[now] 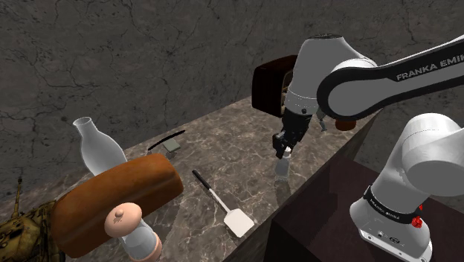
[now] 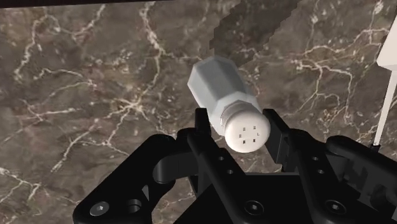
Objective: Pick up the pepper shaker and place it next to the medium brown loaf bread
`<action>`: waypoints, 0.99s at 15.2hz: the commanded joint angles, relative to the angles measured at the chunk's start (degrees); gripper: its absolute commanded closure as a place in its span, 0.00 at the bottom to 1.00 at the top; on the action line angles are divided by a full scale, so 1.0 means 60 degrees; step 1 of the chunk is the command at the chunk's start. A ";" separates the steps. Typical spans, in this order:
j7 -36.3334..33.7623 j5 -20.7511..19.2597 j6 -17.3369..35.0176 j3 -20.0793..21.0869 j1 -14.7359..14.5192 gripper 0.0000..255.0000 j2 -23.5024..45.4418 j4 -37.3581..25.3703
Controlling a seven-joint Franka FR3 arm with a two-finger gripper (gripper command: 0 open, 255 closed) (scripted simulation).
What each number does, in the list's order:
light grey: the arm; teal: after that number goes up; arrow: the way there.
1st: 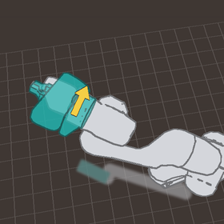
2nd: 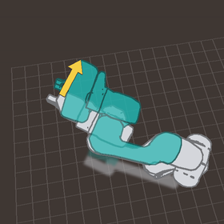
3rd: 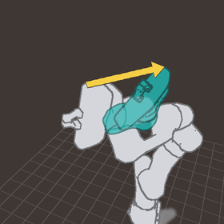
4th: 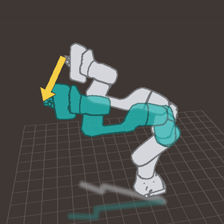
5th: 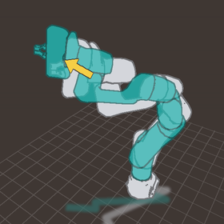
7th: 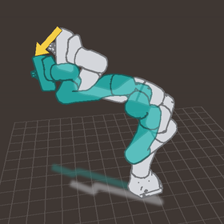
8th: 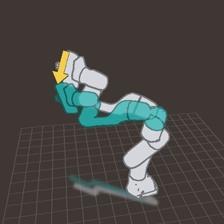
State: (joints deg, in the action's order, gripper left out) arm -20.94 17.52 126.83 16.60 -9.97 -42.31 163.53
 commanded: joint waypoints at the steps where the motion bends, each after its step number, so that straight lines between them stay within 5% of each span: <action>1: -0.0041 -0.0066 -0.0374 -0.0051 0.0017 1.00 -0.0188 -0.0185; 15: -0.0199 -0.0480 -0.2452 -0.0410 0.0181 1.00 -0.0812 -0.1651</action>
State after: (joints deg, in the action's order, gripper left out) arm -22.19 14.86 112.93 14.37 -9.01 -47.02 154.23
